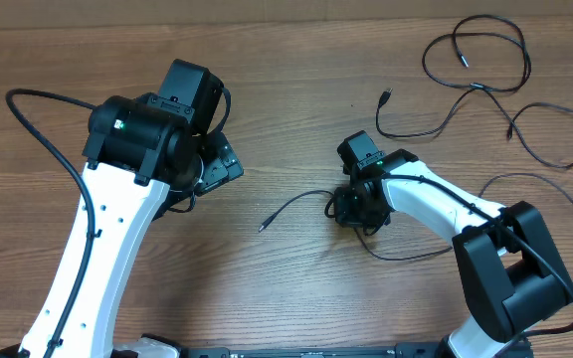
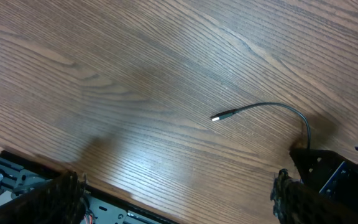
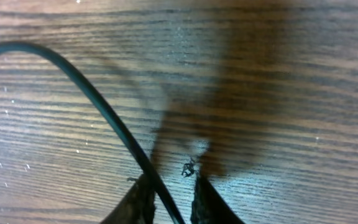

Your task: Untangle cables

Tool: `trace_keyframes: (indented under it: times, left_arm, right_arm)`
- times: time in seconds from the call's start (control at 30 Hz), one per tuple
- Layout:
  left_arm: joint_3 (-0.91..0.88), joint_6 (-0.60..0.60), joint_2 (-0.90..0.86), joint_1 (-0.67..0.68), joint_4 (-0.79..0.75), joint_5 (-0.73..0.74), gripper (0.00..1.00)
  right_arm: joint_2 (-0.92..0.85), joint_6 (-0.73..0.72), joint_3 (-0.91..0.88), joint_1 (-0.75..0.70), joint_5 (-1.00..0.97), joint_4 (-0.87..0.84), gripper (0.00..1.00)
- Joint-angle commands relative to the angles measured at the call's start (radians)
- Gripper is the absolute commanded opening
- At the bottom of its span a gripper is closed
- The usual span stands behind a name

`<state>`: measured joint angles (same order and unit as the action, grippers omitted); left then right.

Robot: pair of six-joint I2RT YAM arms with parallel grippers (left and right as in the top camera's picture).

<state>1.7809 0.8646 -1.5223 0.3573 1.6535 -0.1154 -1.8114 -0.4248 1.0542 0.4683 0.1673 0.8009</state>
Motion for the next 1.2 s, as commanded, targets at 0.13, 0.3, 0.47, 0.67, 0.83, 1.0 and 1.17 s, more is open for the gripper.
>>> trace_keyframes:
  times: [0.13, 0.3, 0.47, 0.67, 0.83, 1.0, 1.17]
  left_arm:
    - [0.023, -0.004, 0.017, -0.003, -0.004, 0.005, 1.0]
    - [0.023, -0.004, 0.017, -0.003, -0.004, 0.005, 0.99]
    - [0.023, -0.004, 0.017, -0.003, -0.005, 0.005, 1.0]
    - [0.023, -0.004, 0.017, -0.003, -0.005, 0.005, 0.99]
    - [0.023, -0.004, 0.017, -0.003, -0.005, 0.005, 1.0]
    - [0.023, -0.004, 0.017, -0.003, -0.006, 0.004, 0.99]
    - [0.023, -0.004, 0.017, -0.003, -0.008, 0.004, 1.0]
  right_arm:
    - [0.001, -0.051, 0.017, 0.002, 0.033, -0.002, 0.04]
    - [0.005, -0.077, 0.103, 0.002, 0.063, 0.058, 0.04]
    - [0.007, -0.077, 0.238, 0.002, 0.062, 0.186, 0.04]
    - [0.056, -0.137, 0.375, -0.003, 0.043, 0.269, 0.04]
    - [0.145, -0.274, 0.414, -0.043, 0.027, 0.286, 0.04]
    - [0.247, -0.312, 0.414, -0.105, 0.006, 0.285, 0.04]
    - [0.336, -0.312, 0.414, -0.166, -0.035, 0.291, 0.04]
